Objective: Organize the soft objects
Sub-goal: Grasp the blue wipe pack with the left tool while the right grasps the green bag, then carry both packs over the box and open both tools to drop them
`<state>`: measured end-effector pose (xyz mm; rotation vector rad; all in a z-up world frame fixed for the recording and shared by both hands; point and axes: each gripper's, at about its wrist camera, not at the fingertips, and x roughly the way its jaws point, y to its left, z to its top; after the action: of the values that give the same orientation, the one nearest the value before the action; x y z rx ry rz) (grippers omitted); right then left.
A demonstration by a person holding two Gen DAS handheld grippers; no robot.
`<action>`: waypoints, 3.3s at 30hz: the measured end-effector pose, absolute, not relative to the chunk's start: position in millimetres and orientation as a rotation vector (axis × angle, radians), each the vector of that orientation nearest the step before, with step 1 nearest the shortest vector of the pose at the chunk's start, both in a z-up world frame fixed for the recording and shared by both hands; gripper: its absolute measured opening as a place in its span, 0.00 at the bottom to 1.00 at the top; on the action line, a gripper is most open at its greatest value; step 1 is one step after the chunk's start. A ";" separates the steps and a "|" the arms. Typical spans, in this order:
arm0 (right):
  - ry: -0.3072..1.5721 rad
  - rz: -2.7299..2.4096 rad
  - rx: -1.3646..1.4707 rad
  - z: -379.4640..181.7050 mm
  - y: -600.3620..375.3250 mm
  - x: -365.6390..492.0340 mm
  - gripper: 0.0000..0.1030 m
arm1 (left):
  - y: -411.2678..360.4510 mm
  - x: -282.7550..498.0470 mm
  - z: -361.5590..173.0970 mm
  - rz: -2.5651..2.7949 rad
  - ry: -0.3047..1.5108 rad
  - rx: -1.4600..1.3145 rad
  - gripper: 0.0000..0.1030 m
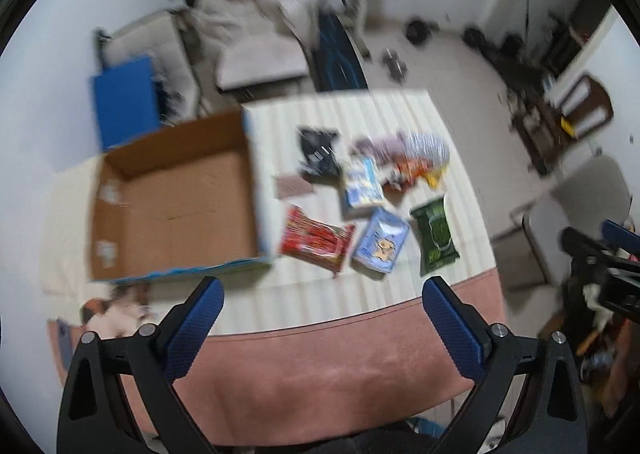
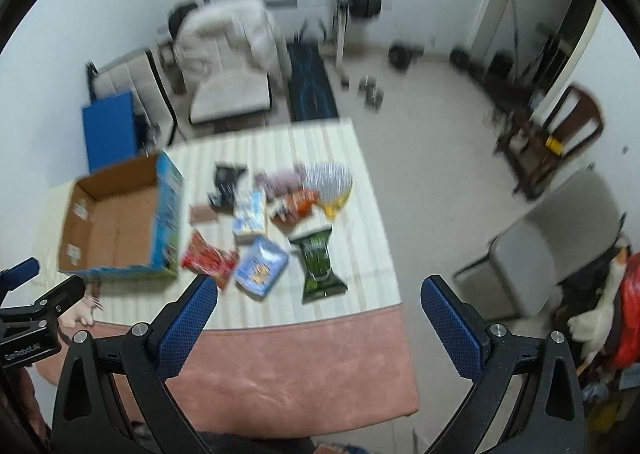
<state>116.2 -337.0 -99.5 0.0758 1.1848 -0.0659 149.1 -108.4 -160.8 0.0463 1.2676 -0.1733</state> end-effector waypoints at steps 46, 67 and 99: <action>1.724 0.013 0.330 -449.9 -421.5 191.3 0.38 | -200.2 223.6 -376.9 -0.276 1.617 0.159 0.38; 1.475 0.394 0.245 -239.3 -102.8 259.2 0.38 | 92.9 297.7 -241.9 0.012 1.401 -0.182 0.38; 1.632 0.289 0.098 -386.8 68.2 366.3 0.92 | 190.0 361.2 -360.9 0.013 1.612 -0.155 0.89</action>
<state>366.3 68.2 -386.8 0.0980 1.6316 0.2891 361.2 190.0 -360.9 -0.1552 1.6124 0.0129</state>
